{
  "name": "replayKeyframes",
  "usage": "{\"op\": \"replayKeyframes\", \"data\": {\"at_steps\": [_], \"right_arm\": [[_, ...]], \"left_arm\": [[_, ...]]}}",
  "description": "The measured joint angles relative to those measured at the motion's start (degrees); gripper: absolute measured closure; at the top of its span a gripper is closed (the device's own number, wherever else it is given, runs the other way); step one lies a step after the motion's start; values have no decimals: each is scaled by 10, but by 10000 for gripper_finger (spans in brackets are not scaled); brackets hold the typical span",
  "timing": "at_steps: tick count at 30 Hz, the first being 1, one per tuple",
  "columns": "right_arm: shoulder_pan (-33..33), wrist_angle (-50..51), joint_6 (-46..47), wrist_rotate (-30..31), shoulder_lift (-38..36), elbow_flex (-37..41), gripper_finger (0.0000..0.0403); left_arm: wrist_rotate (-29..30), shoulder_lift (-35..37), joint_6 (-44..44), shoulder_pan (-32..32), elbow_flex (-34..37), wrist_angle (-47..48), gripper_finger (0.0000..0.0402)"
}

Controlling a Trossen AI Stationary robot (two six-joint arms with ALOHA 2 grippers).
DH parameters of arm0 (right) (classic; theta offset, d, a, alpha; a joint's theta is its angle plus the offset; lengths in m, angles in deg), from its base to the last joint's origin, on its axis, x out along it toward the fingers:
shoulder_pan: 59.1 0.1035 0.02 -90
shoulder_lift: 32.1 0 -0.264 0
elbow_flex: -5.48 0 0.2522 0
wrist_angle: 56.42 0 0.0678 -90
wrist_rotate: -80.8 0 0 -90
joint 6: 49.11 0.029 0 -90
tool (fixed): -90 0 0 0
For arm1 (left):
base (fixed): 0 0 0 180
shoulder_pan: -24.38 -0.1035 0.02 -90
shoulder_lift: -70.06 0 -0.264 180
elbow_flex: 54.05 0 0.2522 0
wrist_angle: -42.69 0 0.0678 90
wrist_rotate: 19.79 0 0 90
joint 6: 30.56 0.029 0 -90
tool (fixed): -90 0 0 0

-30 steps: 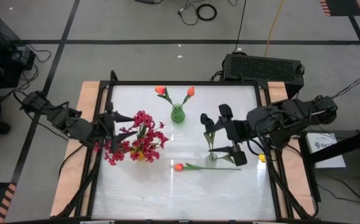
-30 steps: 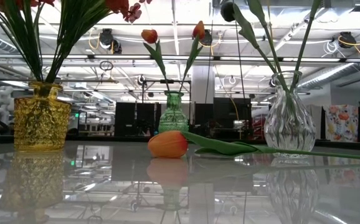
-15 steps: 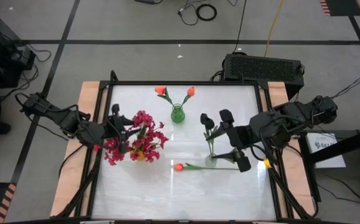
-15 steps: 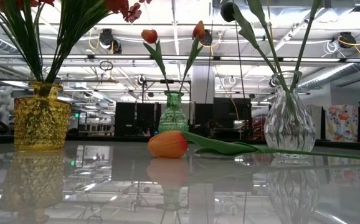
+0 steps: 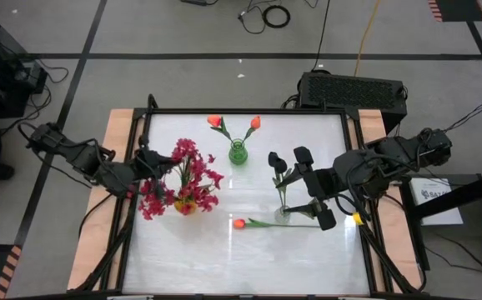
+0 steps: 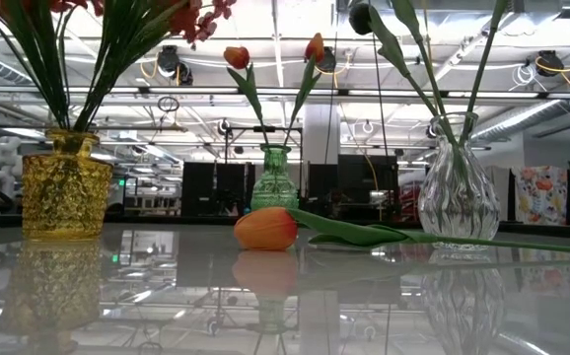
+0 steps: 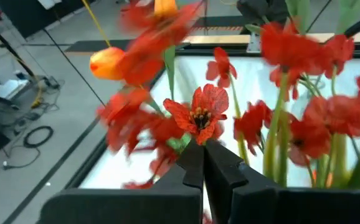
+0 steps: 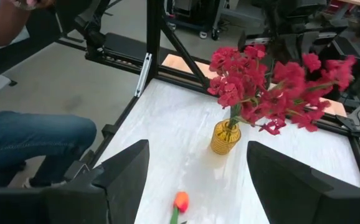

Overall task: Sort flowers into vase by color
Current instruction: Adjust the red flowers in the yellow vase

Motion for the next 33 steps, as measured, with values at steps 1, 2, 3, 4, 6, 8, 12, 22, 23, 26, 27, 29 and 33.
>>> {"op": "replayKeyframes", "data": {"at_steps": [1, 2, 3, 4, 6, 8, 12, 22, 23, 26, 27, 29, 33], "right_arm": [[0, 0, -1, 0, 0, 0, 140], [0, 0, -2, 0, 0, 0, 140], [0, 0, -4, 0, 0, 0, 140], [0, 0, -6, 0, 0, 0, 140], [0, 0, -9, 0, 0, 0, 140], [0, 0, -12, 0, 0, 0, 140], [0, 0, -13, 0, 0, 0, 140], [0, 0, -15, 0, 0, 0, 140], [0, 0, -15, 0, 0, 0, 140], [0, 0, -15, 0, 0, 1, 140], [0, 0, -15, 0, 0, 1, 140], [0, 0, -15, 0, 0, 1, 140], [0, 0, -15, 0, 0, 1, 140]], "left_arm": [[0, 3, -9, 4, 0, 8, 398], [0, 6, -18, 11, 0, 18, 398], [0, 8, -25, 17, 0, 27, 399], [0, 11, -30, 23, 0, 29, 399], [2, 17, -32, 36, 0, 28, 399], [2, 24, -32, 50, 0, 26, 400], [-3, 32, -58, 70, 0, 50, 400], [-44, 20, -137, 74, 0, 126, 397], [-47, 20, -136, 74, 0, 124, 394], [-55, 21, -119, 74, 0, 107, 387], [-56, 23, -105, 74, 0, 93, 386], [-56, 29, -72, 74, 0, 57, 385], [-41, 38, 1, 74, 0, -17, 383]]}}
